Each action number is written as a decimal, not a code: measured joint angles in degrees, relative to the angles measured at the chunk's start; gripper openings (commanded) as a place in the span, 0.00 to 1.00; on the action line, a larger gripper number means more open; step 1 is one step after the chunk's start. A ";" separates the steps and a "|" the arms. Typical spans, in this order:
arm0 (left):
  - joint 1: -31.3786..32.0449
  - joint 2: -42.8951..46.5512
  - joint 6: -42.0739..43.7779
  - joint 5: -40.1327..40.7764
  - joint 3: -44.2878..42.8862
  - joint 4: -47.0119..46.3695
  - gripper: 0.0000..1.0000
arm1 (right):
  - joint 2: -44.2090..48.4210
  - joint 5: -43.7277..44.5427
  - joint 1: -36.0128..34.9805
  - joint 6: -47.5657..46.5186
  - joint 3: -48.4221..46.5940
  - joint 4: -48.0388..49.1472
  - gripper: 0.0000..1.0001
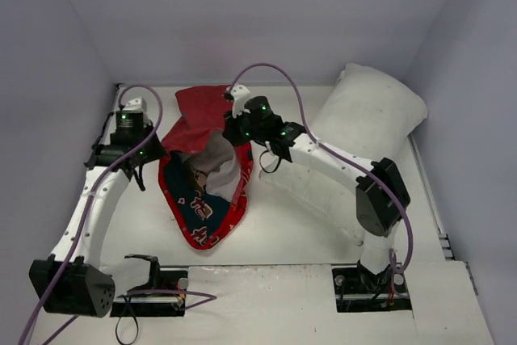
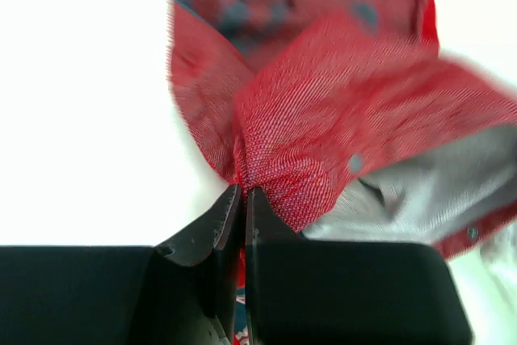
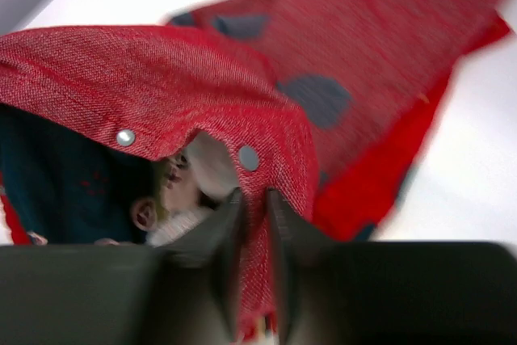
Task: Put the pillow into the pillowcase
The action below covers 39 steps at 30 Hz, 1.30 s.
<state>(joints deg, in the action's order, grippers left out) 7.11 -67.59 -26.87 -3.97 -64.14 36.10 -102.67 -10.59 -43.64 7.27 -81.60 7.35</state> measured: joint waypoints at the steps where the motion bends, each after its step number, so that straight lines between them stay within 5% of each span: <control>1: -1.46 1.33 0.00 1.09 -0.22 0.15 0.00 | -1.84 -0.70 -0.66 -0.17 -2.51 0.22 0.30; 3: -3.39 3.45 -0.04 2.67 -0.24 0.76 0.00 | -4.33 -1.86 -1.40 -0.20 -5.81 0.79 0.53; 6: -3.82 4.90 -0.46 3.58 0.44 1.49 0.00 | -5.88 -2.95 -2.47 -0.09 -7.02 0.74 0.70; 12: -3.72 6.16 -0.85 3.58 5.03 2.62 0.00 | -0.13 -2.38 -2.47 0.76 1.70 0.76 0.64; 19: -3.72 8.17 -0.83 3.32 5.77 3.96 0.00 | 15.43 0.57 -3.98 7.43 21.22 0.44 0.36; 30: -3.69 8.24 -0.83 1.11 4.70 5.77 0.00 | 14.78 2.95 -11.02 18.25 29.07 4.52 0.51; 39: -3.67 8.22 -0.81 0.37 1.14 6.43 0.00 | 7.52 6.21 -14.27 23.39 29.16 8.44 0.48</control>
<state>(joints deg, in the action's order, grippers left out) 3.44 -59.37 -27.68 -3.60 -63.00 42.52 -95.15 -4.38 -57.91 30.65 -52.45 15.79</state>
